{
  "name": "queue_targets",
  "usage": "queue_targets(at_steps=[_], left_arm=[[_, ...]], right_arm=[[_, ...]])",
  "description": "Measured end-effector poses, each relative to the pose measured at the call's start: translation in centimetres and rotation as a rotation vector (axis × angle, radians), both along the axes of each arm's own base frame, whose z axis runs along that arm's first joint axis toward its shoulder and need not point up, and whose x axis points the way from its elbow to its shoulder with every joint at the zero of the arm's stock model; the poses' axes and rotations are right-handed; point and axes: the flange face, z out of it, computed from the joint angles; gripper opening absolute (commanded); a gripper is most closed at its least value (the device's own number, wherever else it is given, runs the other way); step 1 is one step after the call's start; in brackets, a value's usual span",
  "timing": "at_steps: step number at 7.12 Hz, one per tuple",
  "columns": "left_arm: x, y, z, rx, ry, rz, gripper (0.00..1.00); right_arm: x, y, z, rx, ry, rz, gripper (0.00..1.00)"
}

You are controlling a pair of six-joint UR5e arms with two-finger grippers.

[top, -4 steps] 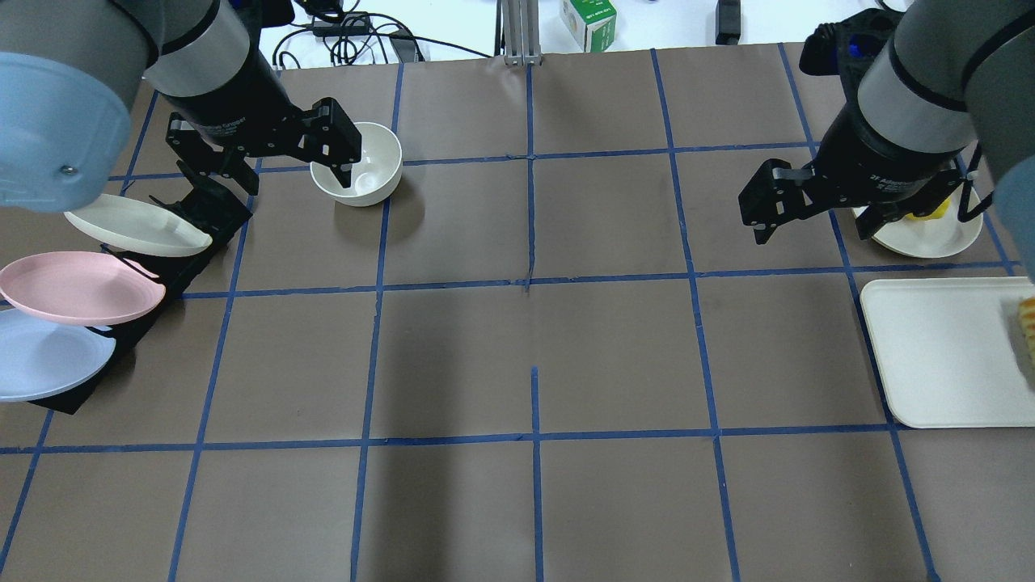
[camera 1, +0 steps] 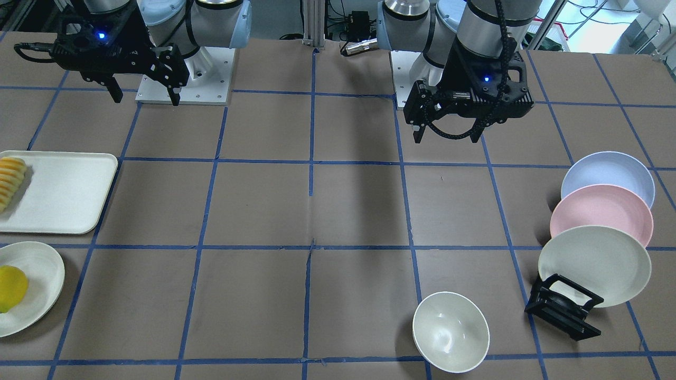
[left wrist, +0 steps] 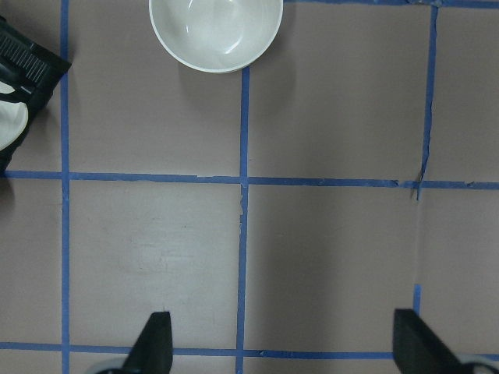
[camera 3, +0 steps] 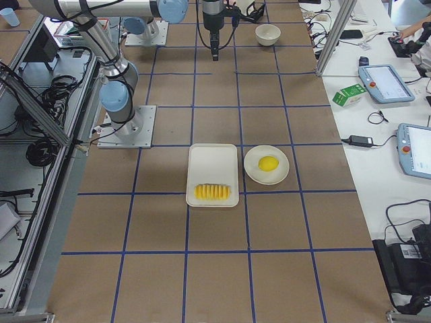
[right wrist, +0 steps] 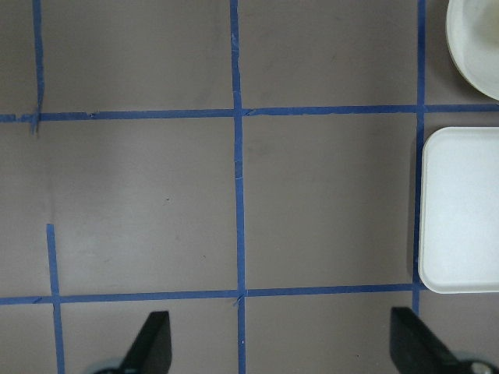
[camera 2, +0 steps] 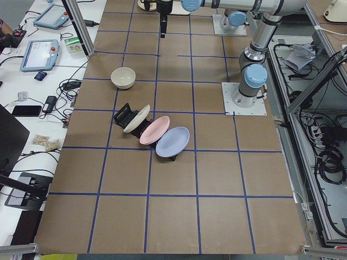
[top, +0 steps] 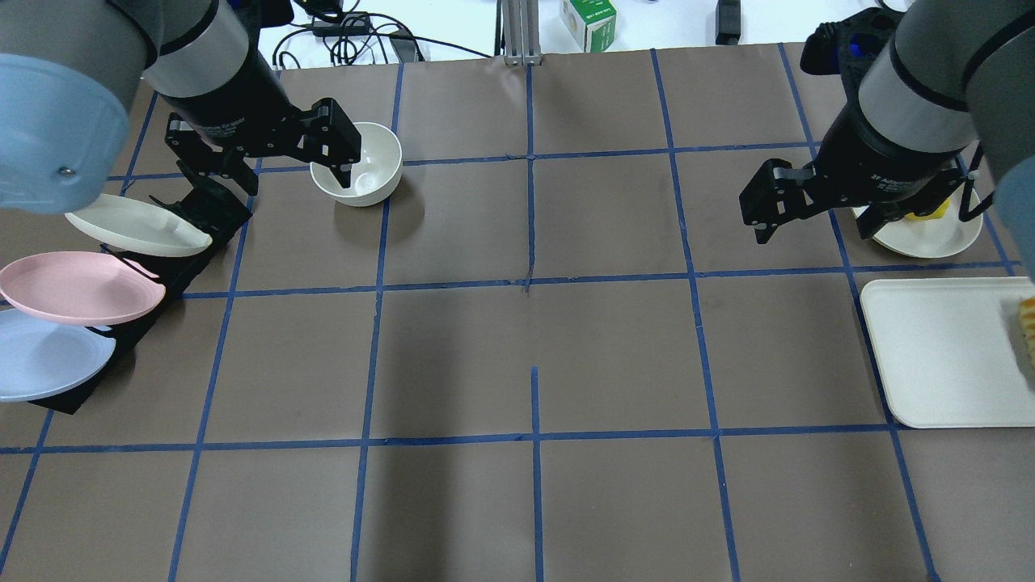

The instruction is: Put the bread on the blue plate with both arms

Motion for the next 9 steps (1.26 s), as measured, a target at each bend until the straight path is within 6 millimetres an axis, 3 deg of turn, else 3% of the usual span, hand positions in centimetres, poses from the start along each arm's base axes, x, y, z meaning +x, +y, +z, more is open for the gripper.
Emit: queue_targets(at_steps=[5, 9], left_arm=[[0.1, 0.2, -0.3, 0.010, -0.006, -0.003, 1.00], [-0.1, 1.3, -1.8, 0.037, -0.003, 0.031, 1.00]], right_arm=[[0.0, -0.2, -0.7, 0.015, 0.000, 0.002, 1.00], [0.7, -0.3, -0.8, 0.012, -0.078, 0.002, 1.00]])
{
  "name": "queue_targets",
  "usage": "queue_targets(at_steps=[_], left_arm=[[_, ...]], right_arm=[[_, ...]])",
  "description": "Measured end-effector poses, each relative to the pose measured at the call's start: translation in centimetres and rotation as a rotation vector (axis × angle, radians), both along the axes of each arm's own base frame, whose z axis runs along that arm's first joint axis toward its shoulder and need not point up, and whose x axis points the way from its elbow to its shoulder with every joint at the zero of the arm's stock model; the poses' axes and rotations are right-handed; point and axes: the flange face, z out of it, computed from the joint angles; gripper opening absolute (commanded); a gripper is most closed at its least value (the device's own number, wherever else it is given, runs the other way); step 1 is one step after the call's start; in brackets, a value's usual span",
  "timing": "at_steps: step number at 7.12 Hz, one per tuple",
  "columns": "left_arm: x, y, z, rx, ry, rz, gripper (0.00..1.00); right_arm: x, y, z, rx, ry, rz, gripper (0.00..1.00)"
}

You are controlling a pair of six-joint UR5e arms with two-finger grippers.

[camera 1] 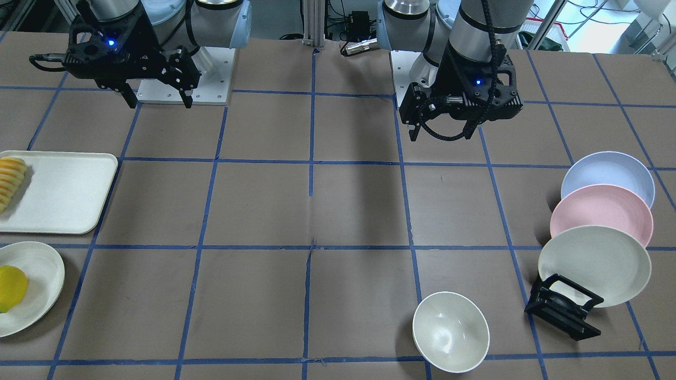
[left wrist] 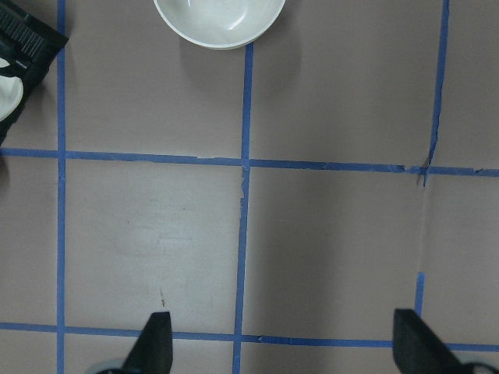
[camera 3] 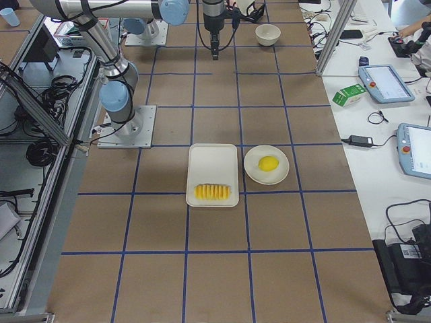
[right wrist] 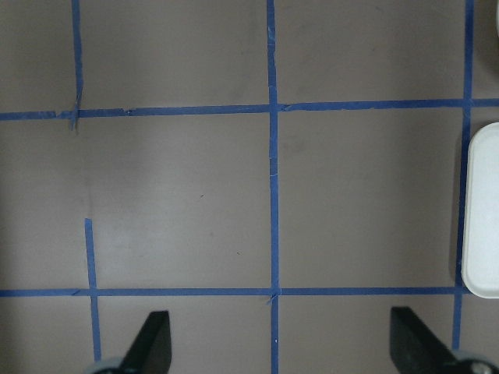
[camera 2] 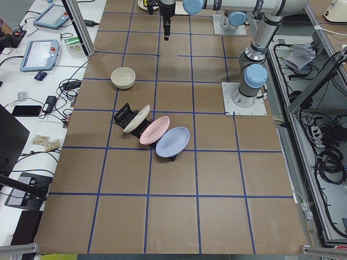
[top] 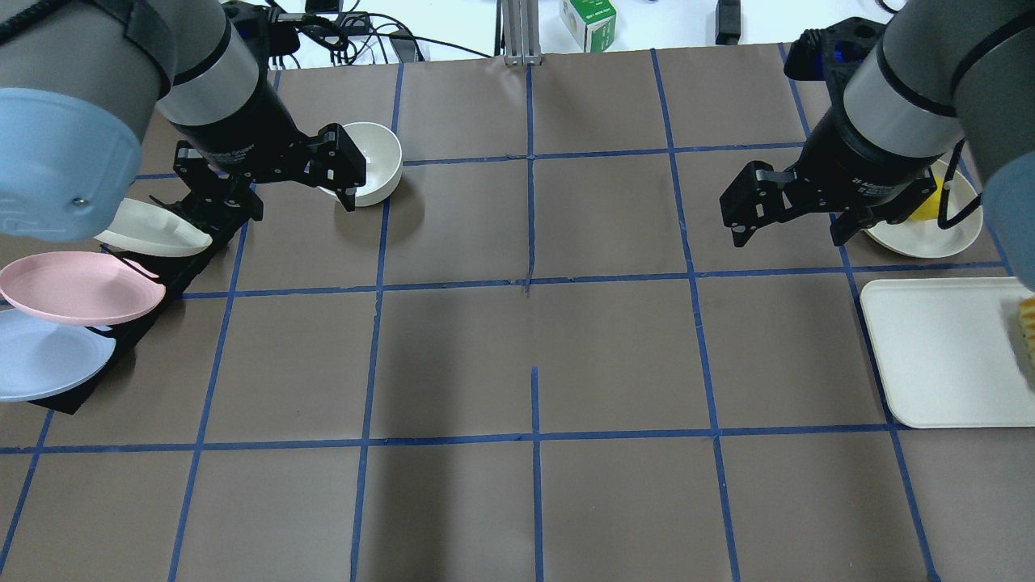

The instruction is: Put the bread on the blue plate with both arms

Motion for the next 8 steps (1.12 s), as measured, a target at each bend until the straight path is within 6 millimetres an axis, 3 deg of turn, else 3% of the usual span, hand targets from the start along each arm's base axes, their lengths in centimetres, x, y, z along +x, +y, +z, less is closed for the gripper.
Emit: queue_targets(at_steps=[2, 3, 5, 8], left_arm=[[0.5, -0.4, -0.3, 0.001, -0.005, 0.006, 1.00], [1.8, -1.0, 0.1, -0.002, -0.027, 0.027, 1.00], [7.9, -1.8, 1.3, -0.008, -0.108, 0.114, 1.00], [19.5, -2.4, 2.8, -0.024, -0.134, 0.318, 1.00]], right_arm=[[-0.5, -1.0, -1.5, 0.033, -0.001, -0.003, 1.00], [-2.0, -1.9, -2.4, 0.053, 0.006, -0.026, 1.00], [-7.6, -3.2, -3.9, 0.084, 0.025, -0.033, 1.00], [-18.0, -4.4, -7.3, 0.092, 0.038, 0.013, 1.00]])
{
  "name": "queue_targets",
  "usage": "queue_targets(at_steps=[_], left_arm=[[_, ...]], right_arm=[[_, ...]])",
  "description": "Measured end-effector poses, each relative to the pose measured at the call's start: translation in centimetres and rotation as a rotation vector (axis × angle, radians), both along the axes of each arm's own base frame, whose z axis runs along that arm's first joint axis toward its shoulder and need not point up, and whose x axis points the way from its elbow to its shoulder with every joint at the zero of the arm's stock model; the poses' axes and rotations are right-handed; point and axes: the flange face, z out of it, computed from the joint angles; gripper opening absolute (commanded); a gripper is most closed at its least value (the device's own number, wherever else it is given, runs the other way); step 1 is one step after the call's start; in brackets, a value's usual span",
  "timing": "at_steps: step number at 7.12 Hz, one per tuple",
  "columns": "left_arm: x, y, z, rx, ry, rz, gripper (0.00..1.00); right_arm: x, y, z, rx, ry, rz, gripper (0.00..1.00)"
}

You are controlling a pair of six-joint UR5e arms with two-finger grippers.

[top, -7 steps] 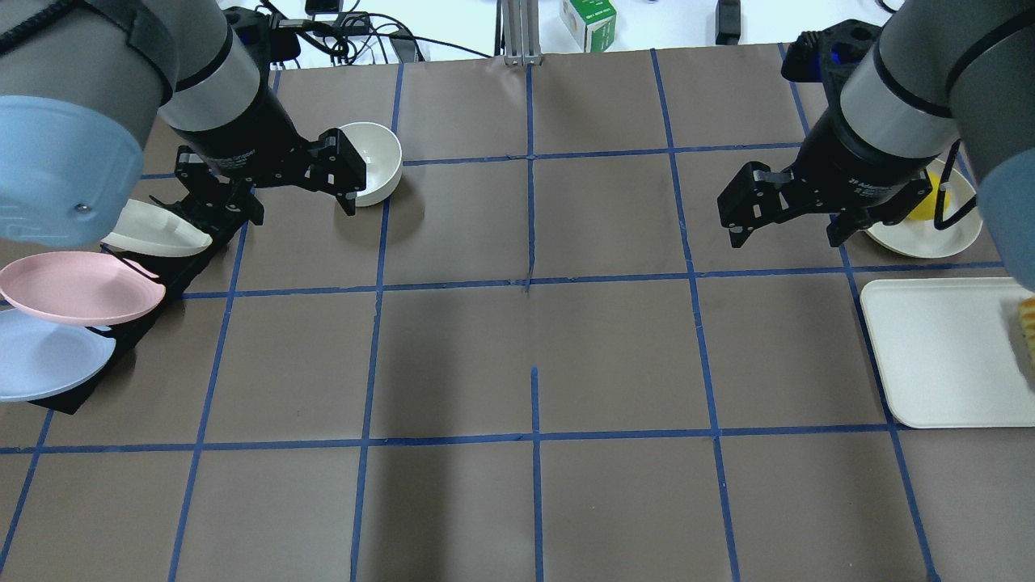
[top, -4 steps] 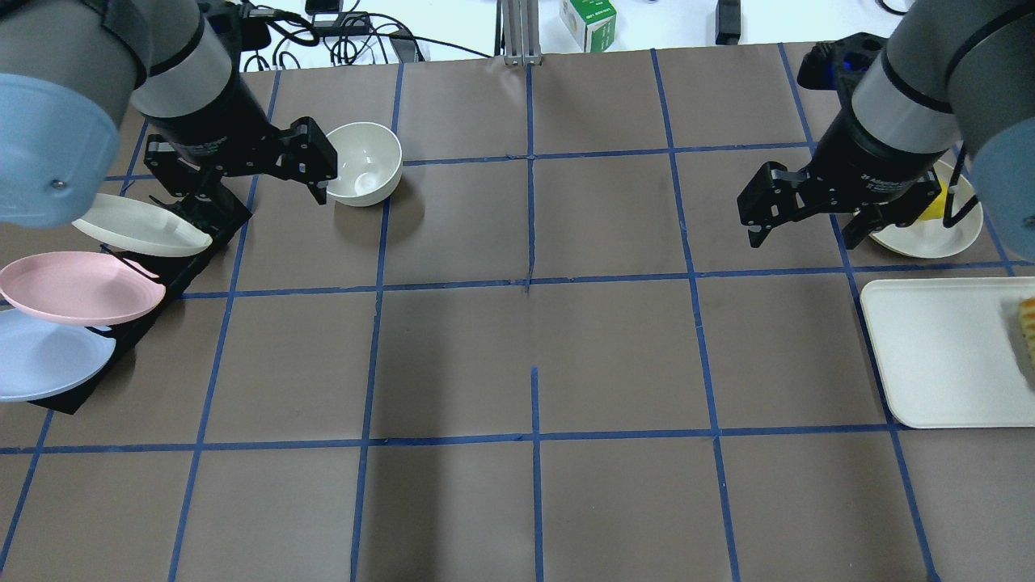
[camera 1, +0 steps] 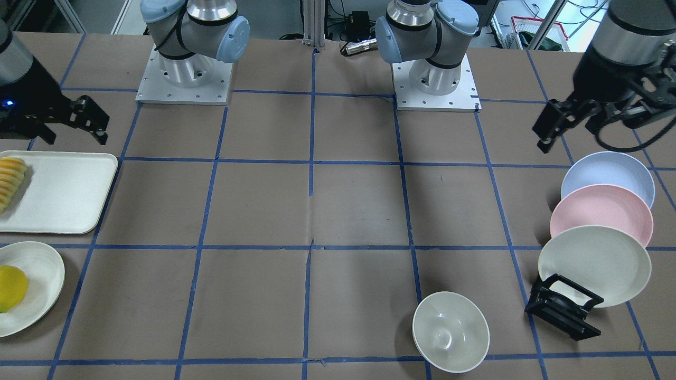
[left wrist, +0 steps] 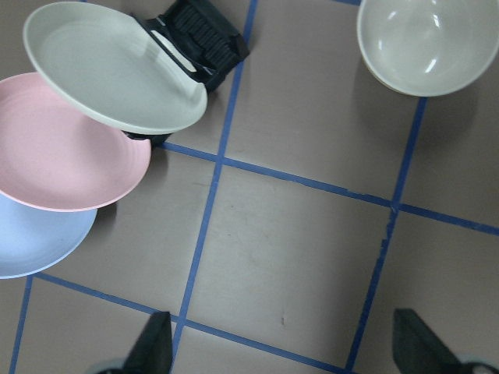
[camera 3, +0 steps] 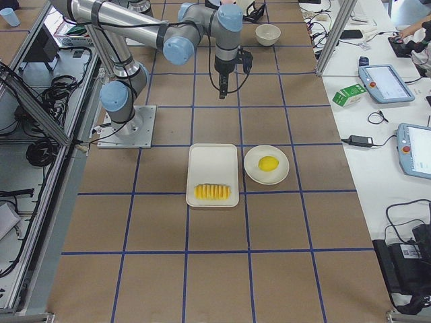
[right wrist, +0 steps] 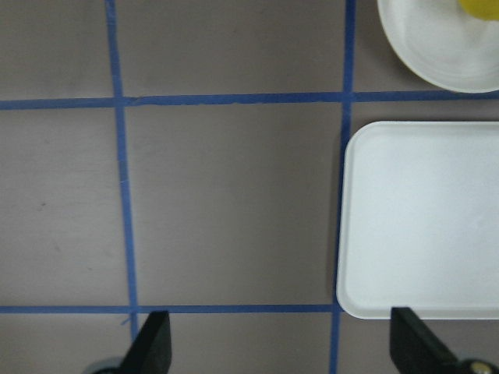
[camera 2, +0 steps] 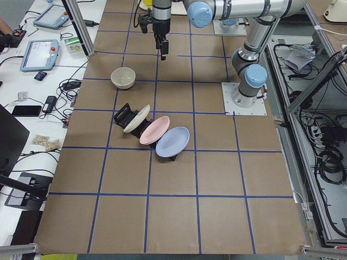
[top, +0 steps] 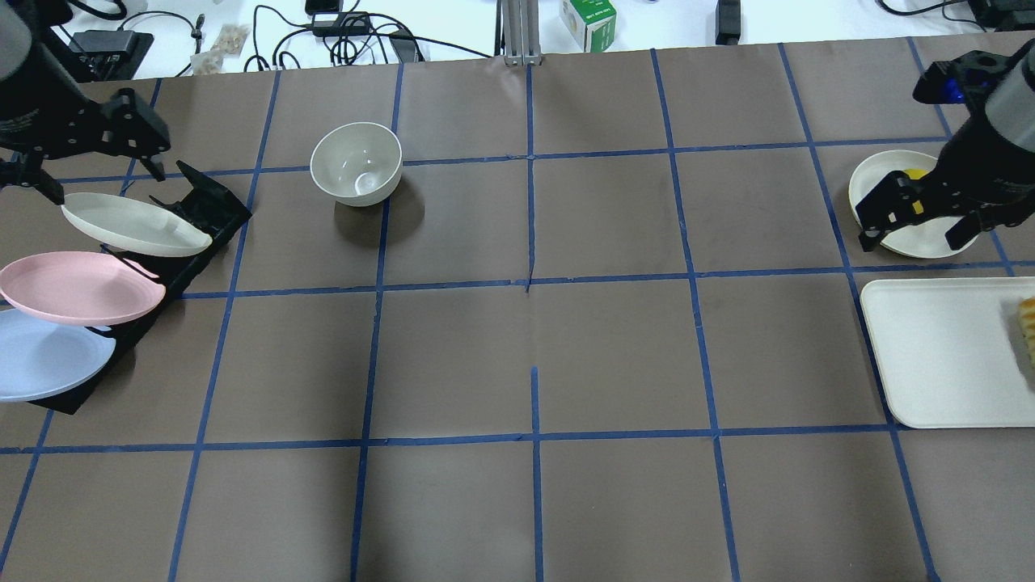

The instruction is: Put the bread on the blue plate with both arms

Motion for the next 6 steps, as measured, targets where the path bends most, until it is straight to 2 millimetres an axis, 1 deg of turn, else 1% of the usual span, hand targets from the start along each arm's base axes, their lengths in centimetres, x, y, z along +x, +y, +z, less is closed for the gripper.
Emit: queue_targets(at_steps=[1, 2, 3, 4, 5, 6], left_arm=[[5.3, 0.4, -0.2, 0.003, -0.001, 0.089, 1.00], [11.9, 1.5, -1.0, 0.017, 0.005, 0.204, 1.00], [18.5, 3.5, -2.5, 0.041, 0.018, 0.326, 1.00], [23.1, 4.9, -4.1, 0.056, 0.024, 0.392, 1.00], [26.1, 5.3, -5.9, 0.049, 0.013, 0.408, 1.00], [28.2, 5.2, -8.1, 0.043, 0.004, 0.417, 1.00]], right_arm=[[-4.3, -0.4, -1.5, 0.004, 0.023, 0.021, 1.00], [-8.7, -0.6, -3.2, 0.013, 0.033, 0.041, 1.00], [-13.3, -0.5, -5.2, 0.020, 0.035, 0.038, 1.00], [-17.3, -0.6, -7.4, 0.025, 0.043, 0.023, 1.00], [-20.5, -0.7, -9.8, 0.041, 0.068, 0.009, 1.00], [-22.6, -1.0, -12.1, 0.063, 0.092, 0.009, 1.00]])
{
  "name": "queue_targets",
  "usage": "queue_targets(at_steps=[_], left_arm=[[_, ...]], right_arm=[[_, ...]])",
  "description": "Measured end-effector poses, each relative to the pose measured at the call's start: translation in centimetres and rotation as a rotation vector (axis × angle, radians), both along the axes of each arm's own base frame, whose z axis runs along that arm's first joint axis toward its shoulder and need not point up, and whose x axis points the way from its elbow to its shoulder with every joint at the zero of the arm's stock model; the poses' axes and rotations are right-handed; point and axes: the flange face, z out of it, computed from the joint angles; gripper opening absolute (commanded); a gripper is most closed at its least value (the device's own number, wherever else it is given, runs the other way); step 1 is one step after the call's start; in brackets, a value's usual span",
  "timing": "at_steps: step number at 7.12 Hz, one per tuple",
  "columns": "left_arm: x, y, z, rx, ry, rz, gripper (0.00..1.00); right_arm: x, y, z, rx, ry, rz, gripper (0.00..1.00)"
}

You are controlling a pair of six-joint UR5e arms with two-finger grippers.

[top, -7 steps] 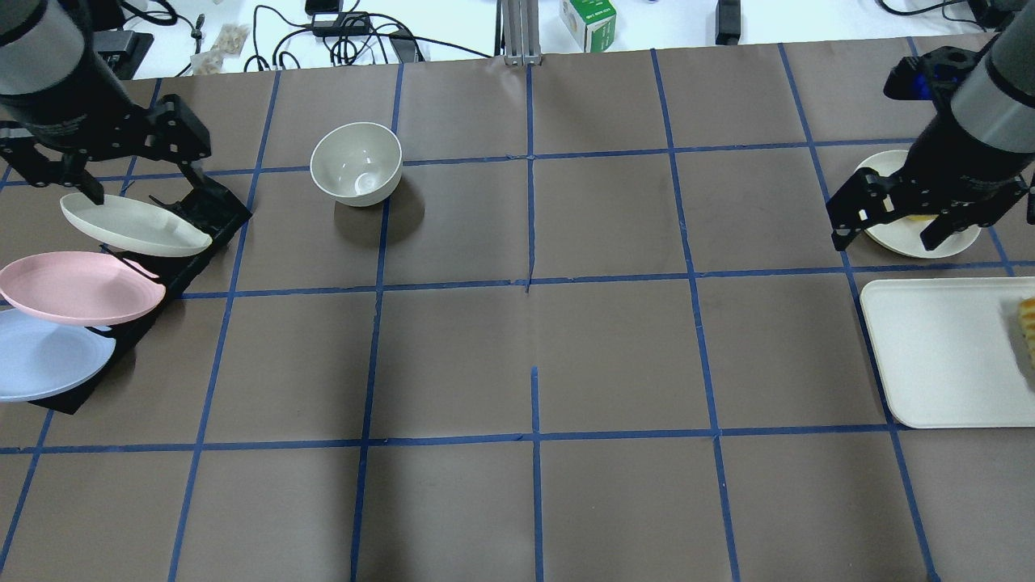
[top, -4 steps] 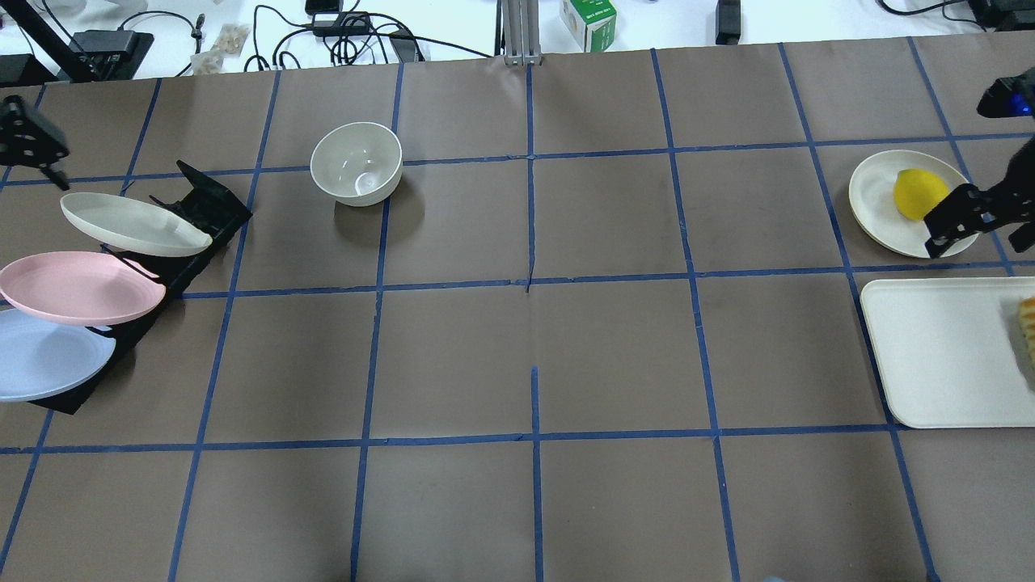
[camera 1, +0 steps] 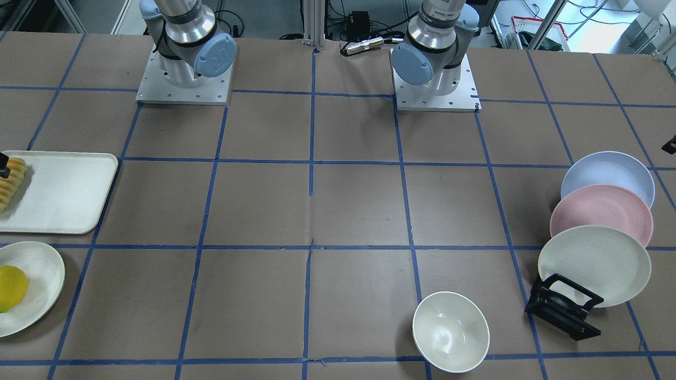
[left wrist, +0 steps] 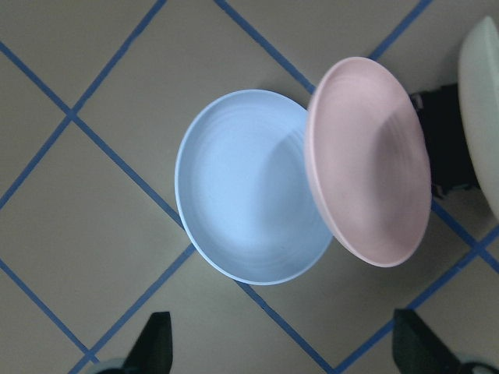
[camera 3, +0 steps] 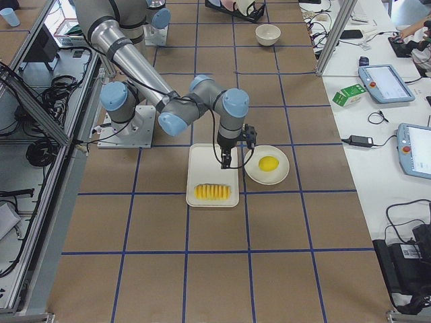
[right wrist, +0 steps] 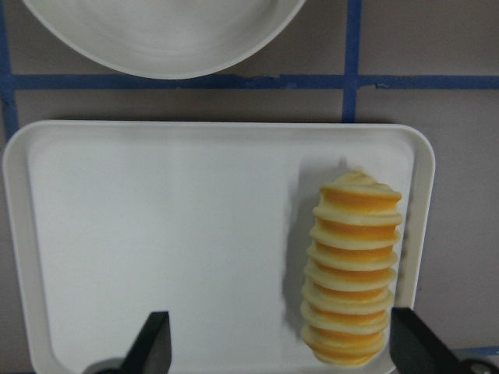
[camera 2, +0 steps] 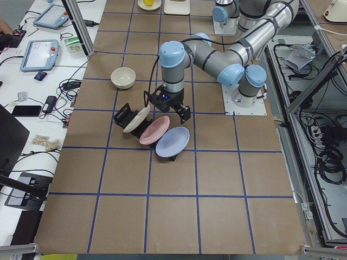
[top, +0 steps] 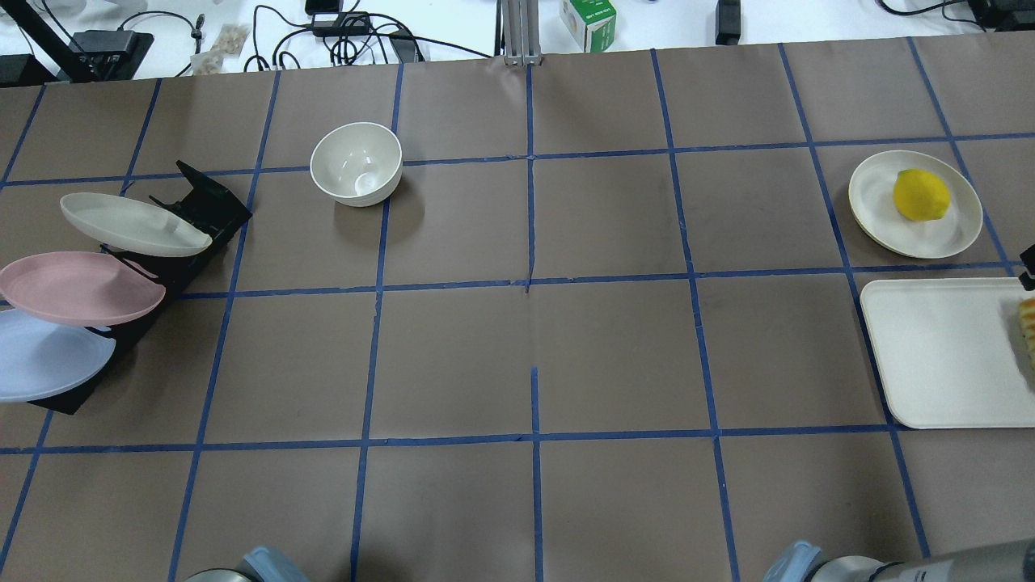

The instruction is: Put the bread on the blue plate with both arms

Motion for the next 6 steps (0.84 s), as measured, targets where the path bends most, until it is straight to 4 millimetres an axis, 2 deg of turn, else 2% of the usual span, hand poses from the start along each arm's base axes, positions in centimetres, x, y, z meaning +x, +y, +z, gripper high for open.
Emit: queue_targets(at_steps=[2, 3, 4, 6], left_arm=[[4.2, 1.8, -5.8, 0.045, 0.052, 0.064, 1.00], [5.6, 2.5, -8.1, 0.066, 0.080, 0.091, 1.00], [6.4, 2.8, -9.8, 0.077, 0.096, 0.104, 1.00], [7.3, 2.6, -11.5, 0.084, 0.103, 0.113, 1.00]], right_arm=[[-3.6, 0.4, -4.3, 0.037, -0.006, -0.015, 1.00], [-4.9, 0.7, -5.9, 0.050, -0.017, -0.030, 1.00], [-5.5, 0.8, -7.3, 0.057, -0.023, -0.040, 1.00], [-5.8, 0.9, -8.8, 0.070, -0.031, -0.050, 1.00]])
